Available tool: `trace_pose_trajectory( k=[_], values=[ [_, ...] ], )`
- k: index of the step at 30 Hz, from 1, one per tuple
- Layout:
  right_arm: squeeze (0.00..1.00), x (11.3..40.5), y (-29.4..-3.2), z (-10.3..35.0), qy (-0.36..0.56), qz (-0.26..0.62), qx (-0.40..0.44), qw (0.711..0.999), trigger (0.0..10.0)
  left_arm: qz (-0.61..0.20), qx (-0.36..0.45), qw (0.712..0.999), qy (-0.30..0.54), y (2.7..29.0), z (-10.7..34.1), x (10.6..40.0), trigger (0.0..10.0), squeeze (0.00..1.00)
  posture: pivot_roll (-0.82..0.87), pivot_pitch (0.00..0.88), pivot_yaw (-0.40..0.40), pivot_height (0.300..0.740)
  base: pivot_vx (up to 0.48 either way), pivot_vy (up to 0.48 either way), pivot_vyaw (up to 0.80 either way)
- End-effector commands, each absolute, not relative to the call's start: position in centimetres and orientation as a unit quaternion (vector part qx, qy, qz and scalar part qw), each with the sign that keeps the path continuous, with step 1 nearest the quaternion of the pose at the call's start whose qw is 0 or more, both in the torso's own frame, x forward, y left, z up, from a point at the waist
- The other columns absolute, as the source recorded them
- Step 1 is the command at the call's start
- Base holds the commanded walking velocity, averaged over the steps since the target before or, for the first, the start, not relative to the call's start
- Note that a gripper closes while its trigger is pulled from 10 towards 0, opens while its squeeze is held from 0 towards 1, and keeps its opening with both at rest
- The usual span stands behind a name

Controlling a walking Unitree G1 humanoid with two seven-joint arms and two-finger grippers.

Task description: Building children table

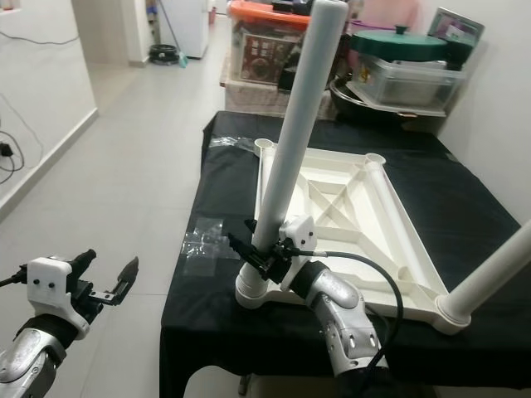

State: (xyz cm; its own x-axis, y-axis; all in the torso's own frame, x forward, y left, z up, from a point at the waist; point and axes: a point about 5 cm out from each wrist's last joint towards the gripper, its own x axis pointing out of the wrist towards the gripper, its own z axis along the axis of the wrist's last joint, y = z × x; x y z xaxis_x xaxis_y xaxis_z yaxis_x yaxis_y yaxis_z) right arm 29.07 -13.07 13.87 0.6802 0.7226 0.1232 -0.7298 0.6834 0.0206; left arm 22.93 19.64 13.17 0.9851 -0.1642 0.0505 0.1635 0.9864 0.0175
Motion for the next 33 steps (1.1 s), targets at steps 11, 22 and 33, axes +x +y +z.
trace_pose_trajectory(
  k=[11, 22, 33],
  values=[
    [0.00, 28.7, -11.7, 12.8, -0.031, 0.456, -0.053, 0.888, 10.0, -0.073, 0.003, 0.997, -0.024, 20.0, 12.8, 23.4, 10.0, 0.00, 0.05, 0.000, -0.094, 0.740, 0.000, 0.000, 0.00],
    [0.00, 29.2, -11.7, 13.3, 0.004, 0.558, -0.050, 0.829, 10.0, -0.066, -0.001, 0.998, -0.019, 20.1, 12.5, 23.0, 10.0, 0.00, 0.08, 0.000, -0.122, 0.740, 0.000, 0.000, 0.00],
    [0.00, 29.7, -11.8, 13.9, -0.005, 0.580, -0.054, 0.813, 10.0, -0.062, -0.002, 0.998, -0.015, 20.4, 12.3, 22.9, 10.0, 0.00, 0.08, 0.000, -0.120, 0.740, 0.000, 0.000, 0.00]
  ],
)
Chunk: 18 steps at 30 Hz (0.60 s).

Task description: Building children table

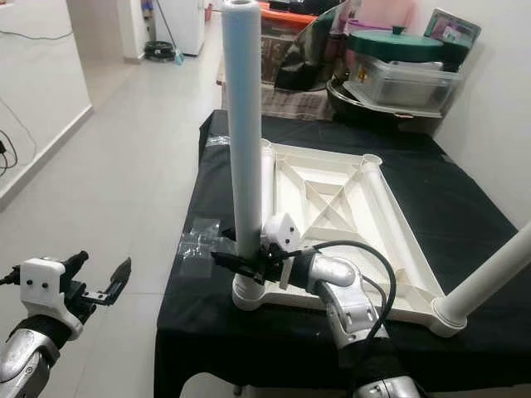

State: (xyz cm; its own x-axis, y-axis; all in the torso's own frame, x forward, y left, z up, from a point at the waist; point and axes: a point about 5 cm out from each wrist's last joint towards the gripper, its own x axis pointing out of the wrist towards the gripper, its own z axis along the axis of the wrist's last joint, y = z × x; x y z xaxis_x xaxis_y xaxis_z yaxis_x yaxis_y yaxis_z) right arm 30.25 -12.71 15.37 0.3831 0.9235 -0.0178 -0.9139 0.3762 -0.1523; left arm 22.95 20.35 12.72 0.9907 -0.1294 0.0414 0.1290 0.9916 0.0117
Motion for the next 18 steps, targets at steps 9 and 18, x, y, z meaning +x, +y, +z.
trace_pose_trajectory(
  k=[9, 18],
  values=[
    [0.00, 30.5, -10.7, 13.0, -0.006, 0.482, -0.024, 0.876, 10.0, -0.067, -0.004, 0.998, -0.016, 20.2, 12.3, 23.2, 10.0, 0.00, 0.06, 0.000, -0.106, 0.740, 0.000, 0.000, 0.00],
    [0.00, 31.3, -8.7, 12.4, -0.003, 0.371, -0.036, 0.928, 10.0, -0.071, -0.004, 0.997, -0.015, 20.1, 12.3, 23.4, 10.0, 0.00, 0.06, 0.000, -0.098, 0.740, 0.000, 0.000, 0.00]
  ],
)
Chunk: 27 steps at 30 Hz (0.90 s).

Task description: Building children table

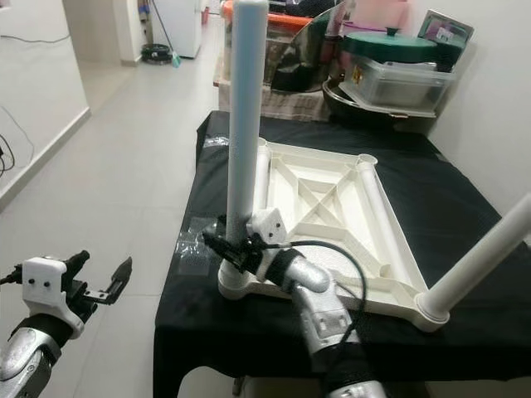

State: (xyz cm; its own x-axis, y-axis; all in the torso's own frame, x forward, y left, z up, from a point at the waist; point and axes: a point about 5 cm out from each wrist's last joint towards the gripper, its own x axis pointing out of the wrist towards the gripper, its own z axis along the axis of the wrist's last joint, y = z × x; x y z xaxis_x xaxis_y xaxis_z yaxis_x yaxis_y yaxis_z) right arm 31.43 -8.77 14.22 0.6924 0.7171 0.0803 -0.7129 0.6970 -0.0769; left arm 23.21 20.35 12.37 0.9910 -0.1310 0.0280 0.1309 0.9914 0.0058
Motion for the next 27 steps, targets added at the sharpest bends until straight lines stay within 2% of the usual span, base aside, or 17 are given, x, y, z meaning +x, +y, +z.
trace_pose_trajectory(
  k=[1, 3, 5, 7, 12, 18, 22, 24, 26, 27],
  values=[
    [0.00, 31.3, -8.7, 12.4, -0.003, 0.371, -0.036, 0.928, 10.0, -0.071, -0.004, 0.997, -0.015, 20.1, 12.3, 23.4, 10.0, 0.00, 0.06, 0.000, -0.098, 0.740, 0.000, 0.000, 0.00],
    [0.00, 31.5, -8.8, 12.2, 0.006, 0.350, -0.042, 0.936, 10.0, -0.070, -0.004, 0.997, -0.015, 20.1, 12.3, 23.4, 10.0, 0.00, 0.06, 0.000, -0.101, 0.740, 0.000, 0.000, 0.00],
    [0.00, 32.3, -9.6, 12.0, 0.015, 0.282, -0.058, 0.957, 10.0, -0.068, -0.004, 0.998, -0.016, 20.1, 12.2, 23.5, 10.0, 0.00, 0.06, 0.000, -0.104, 0.740, 0.000, 0.000, 0.00],
    [0.00, 32.4, -9.9, 12.0, 0.015, 0.268, -0.066, 0.961, 10.0, -0.067, -0.004, 0.998, -0.016, 20.1, 12.2, 23.4, 10.0, 0.00, 0.06, 0.000, -0.104, 0.740, 0.000, 0.000, 0.00],
    [0.00, 32.4, -10.1, 11.6, 0.017, 0.257, -0.145, 0.955, 10.0, -0.067, -0.004, 0.998, -0.013, 19.9, 12.0, 23.3, 10.0, 0.00, 0.06, 0.000, -0.106, 0.740, 0.000, 0.000, 0.00],
    [0.00, 32.5, -10.3, 11.4, 0.021, 0.245, -0.145, 0.958, 10.0, -0.068, -0.003, 0.998, -0.012, 19.9, 11.9, 23.4, 10.0, 0.00, 0.06, 0.000, -0.106, 0.740, 0.000, 0.000, 0.00],
    [0.00, 32.8, -10.9, 11.5, 0.027, 0.221, -0.106, 0.969, 10.0, -0.068, -0.003, 0.998, -0.011, 19.9, 11.9, 23.5, 10.0, 0.00, 0.06, 0.000, -0.103, 0.740, 0.000, 0.000, 0.00],
    [0.00, 33.2, -11.2, 12.0, 0.021, 0.210, -0.054, 0.976, 10.0, -0.068, -0.003, 0.998, -0.011, 19.9, 11.8, 23.6, 10.0, 0.00, 0.06, 0.000, -0.102, 0.740, 0.000, 0.000, 0.00],
    [0.00, 33.3, -11.3, 12.4, 0.015, 0.209, -0.036, 0.977, 10.0, -0.069, -0.003, 0.998, -0.011, 19.9, 11.8, 23.7, 10.0, 0.00, 0.05, 0.000, -0.101, 0.740, 0.000, 0.000, 0.00],
    [0.00, 33.6, -11.1, 13.3, 0.010, 0.214, 0.004, 0.977, 10.0, -0.070, -0.003, 0.997, -0.013, 19.9, 11.9, 23.8, 10.0, 0.00, 0.05, 0.000, -0.097, 0.740, 0.000, 0.000, 0.00]
  ],
)
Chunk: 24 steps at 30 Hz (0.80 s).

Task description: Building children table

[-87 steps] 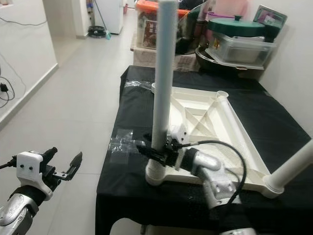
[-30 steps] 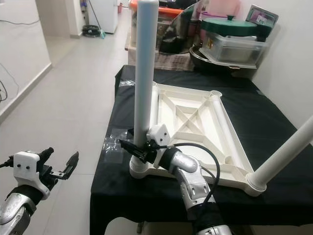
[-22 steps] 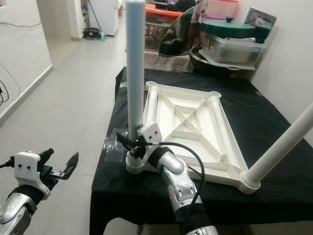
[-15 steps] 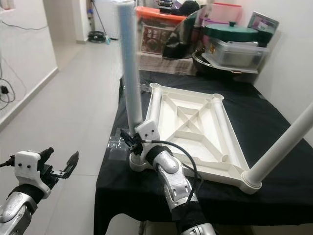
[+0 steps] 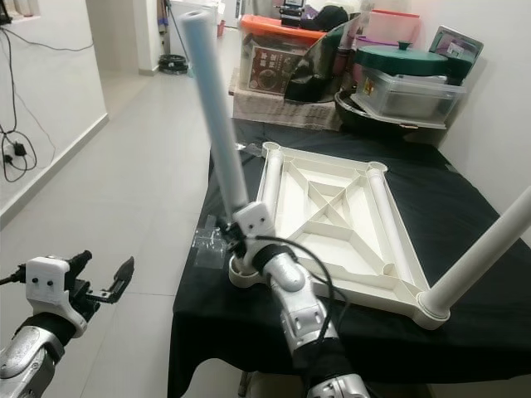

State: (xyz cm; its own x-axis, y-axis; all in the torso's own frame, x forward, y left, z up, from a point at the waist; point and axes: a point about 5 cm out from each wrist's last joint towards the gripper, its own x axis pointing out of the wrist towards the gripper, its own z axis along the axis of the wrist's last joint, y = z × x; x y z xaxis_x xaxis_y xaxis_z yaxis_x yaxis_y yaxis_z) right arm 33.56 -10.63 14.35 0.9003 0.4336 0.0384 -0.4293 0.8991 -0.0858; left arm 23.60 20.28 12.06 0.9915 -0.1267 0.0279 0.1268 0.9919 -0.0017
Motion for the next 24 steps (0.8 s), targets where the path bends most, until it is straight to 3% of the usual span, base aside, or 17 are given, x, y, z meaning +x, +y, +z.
trace_pose_trajectory(
  k=[1, 4, 6, 11, 24],
  values=[
    [0.00, 33.6, -11.1, 13.3, 0.010, 0.214, 0.004, 0.977, 10.0, -0.070, -0.003, 0.997, -0.013, 19.9, 11.9, 23.8, 10.0, 0.00, 0.05, 0.000, -0.097, 0.740, 0.000, 0.000, 0.00],
    [0.00, 34.3, -10.1, 17.8, -0.032, 0.251, 0.126, 0.959, 10.0, -0.084, -0.002, 0.996, -0.025, 20.0, 12.4, 24.3, 10.0, 0.00, 0.04, 0.000, -0.094, 0.740, 0.000, 0.000, 0.00],
    [0.00, 34.3, -9.4, 20.3, -0.062, 0.279, 0.156, 0.946, 10.0, -0.104, -0.003, 0.994, -0.034, 19.8, 12.9, 24.4, 10.0, 0.00, 0.04, 0.000, -0.093, 0.740, 0.000, 0.000, 0.00],
    [0.00, 34.1, -8.4, 22.8, -0.095, 0.313, 0.168, 0.930, 10.0, -0.172, -0.003, 0.984, -0.052, 18.9, 14.4, 24.6, 10.0, 0.00, 0.05, 0.000, -0.098, 0.740, 0.000, 0.000, 0.00],
    [0.00, 31.8, -4.0, 23.4, -0.094, 0.425, 0.146, 0.888, 10.0, -0.340, 0.020, 0.940, -0.034, 17.1, 16.3, 24.7, 10.0, 0.00, 0.05, 0.000, -0.083, 0.740, 0.000, 0.000, 0.00]
  ],
)
